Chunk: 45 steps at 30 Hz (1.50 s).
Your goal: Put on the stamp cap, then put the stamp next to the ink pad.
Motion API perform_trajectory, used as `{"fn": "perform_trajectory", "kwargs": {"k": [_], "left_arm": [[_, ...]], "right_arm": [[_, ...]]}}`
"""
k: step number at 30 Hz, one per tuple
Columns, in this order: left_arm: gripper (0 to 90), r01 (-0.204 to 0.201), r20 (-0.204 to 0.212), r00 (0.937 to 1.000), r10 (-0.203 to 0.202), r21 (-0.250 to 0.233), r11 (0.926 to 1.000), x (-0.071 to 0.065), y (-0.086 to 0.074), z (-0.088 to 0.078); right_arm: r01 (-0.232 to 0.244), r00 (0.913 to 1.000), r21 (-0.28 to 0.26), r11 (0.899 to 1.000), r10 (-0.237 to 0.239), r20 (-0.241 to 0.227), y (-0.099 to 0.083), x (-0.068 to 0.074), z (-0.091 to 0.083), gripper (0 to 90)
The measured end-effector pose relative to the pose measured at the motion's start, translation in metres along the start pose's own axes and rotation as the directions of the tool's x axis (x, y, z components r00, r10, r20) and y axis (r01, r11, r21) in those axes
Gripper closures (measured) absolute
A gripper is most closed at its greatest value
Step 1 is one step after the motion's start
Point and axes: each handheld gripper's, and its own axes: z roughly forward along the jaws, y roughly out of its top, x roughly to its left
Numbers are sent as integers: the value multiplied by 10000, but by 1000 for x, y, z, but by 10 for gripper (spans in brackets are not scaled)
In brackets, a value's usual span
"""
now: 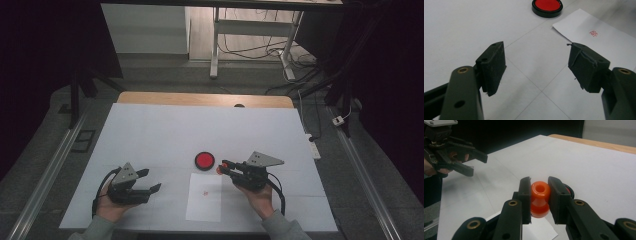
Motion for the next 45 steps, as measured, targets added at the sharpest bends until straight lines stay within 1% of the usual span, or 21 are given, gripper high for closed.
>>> {"fn": "perform_trajectory", "kwargs": {"k": [5,13,23,26,32,35,45], "left_arm": [[297,34,59,10000,-34,41,10000,0,0,1],[297,14,138,9999,-15,81,10000,0,0,2],[297,7,262,9997,-12,195,9998,-1,0,4],[297,-4,282,9996,-2,233,9997,-1,0,5],[298,-49,391,9992,37,313,9995,-1,0,5],[298,-51,402,9992,35,391,9992,-2,0,6],[297,-51,467,9989,29,465,9989,-1,0,7]], "right_arm": [[0,10000,-33,10000,0,73,1,-1,0,725],[-155,9991,21,9999,154,393,3,-11,2,725],[-68,9974,77,9999,63,714,7,-19,5,725],[-3,9962,84,10000,-4,866,9,-22,6,725],[-125,9927,159,9998,105,1201,9,-30,8,725],[-145,9902,248,9996,110,1391,7,-34,11,725],[-343,9850,544,9979,245,1708,4,-44,24,724]]}}
